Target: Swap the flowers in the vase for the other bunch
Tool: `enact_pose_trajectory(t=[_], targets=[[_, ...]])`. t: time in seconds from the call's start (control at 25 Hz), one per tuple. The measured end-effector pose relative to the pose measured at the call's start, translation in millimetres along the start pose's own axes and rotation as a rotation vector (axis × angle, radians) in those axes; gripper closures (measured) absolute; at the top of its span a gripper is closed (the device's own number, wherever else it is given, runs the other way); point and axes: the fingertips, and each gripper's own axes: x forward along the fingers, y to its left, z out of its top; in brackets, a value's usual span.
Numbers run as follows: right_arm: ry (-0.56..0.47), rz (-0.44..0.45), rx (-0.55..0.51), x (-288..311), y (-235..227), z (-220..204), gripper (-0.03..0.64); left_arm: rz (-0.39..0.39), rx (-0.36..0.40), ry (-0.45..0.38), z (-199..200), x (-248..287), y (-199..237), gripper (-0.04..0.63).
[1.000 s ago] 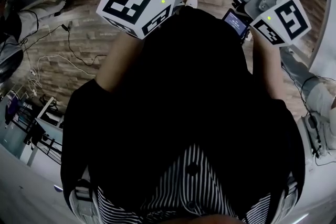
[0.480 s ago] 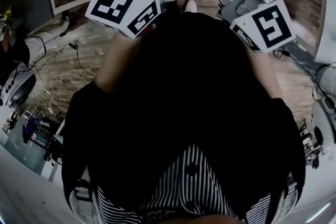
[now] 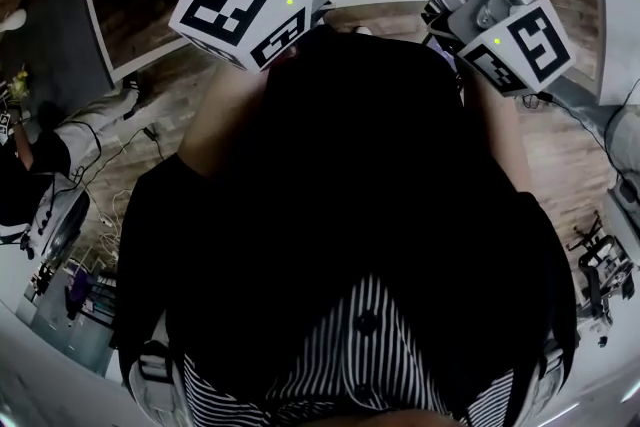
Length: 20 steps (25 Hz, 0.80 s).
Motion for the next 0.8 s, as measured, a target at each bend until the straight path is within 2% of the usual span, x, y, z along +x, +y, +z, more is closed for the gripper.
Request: enact_pose_trajectory(t=[0.16, 0.32, 0.48, 0.6, 0.8], targets=[[0.019, -0.020, 0.022, 31, -17, 16, 0.615, -0.024, 0.004, -0.009, 19, -14, 42, 0.595], [0.005, -0.063, 0.051, 65, -28, 18, 0.615, -0.042, -0.041, -0.007, 10, -37, 82, 0.595], [0.022, -0.099, 0.048, 79, -24, 24, 0.615, -0.073, -0.053, 0.012, 5, -39, 87, 0.595], [0.078, -0.127, 0.021, 92, -18, 13, 0.615, -0.078, -0.066, -0.016, 11, -45, 95, 0.595], [0.097, -0.151, 0.057, 93, -23, 0, 0.615, -0.089, -0.074, -0.026, 14, -43, 104, 0.595]])
